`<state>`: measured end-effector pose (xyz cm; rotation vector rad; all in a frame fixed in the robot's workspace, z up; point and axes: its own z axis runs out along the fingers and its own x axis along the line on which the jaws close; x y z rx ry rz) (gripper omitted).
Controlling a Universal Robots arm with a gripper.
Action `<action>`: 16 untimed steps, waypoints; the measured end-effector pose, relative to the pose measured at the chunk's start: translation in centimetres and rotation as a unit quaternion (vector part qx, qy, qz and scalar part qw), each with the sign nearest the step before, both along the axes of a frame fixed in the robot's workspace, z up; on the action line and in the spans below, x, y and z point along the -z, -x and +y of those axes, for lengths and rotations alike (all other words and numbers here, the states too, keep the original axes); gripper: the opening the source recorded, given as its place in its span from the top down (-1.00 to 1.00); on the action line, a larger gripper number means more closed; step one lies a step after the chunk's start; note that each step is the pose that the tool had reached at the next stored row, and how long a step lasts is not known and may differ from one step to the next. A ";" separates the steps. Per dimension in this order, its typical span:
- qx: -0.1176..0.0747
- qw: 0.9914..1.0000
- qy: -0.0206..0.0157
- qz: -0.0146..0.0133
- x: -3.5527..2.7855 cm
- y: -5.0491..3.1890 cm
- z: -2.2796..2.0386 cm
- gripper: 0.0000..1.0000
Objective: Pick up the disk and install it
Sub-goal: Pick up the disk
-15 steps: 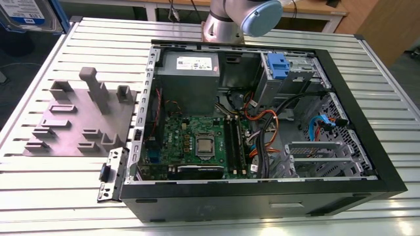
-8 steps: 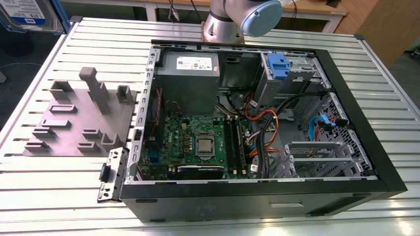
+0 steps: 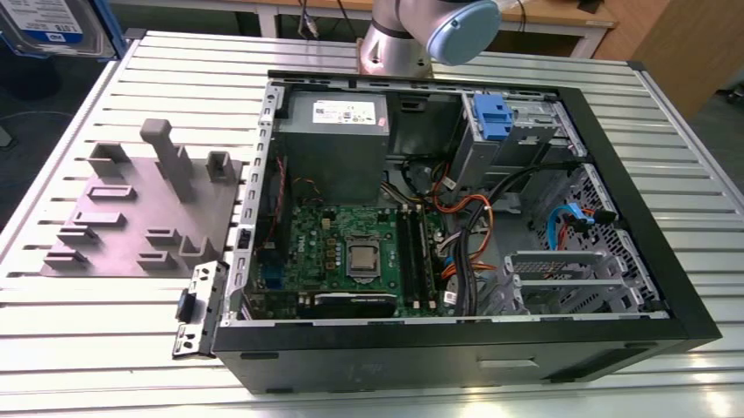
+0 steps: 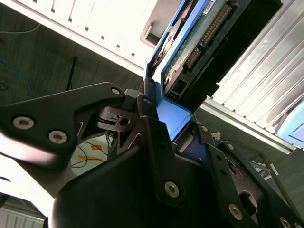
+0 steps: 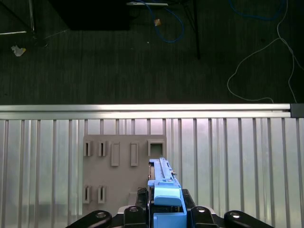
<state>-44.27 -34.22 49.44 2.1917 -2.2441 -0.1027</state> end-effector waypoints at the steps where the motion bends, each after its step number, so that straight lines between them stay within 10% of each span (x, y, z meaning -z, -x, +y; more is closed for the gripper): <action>1: 0.000 1.000 0.000 0.000 0.00 -0.02 0.00 0.27; 16: 0.000 1.000 0.000 0.000 0.00 -0.38 0.00 0.27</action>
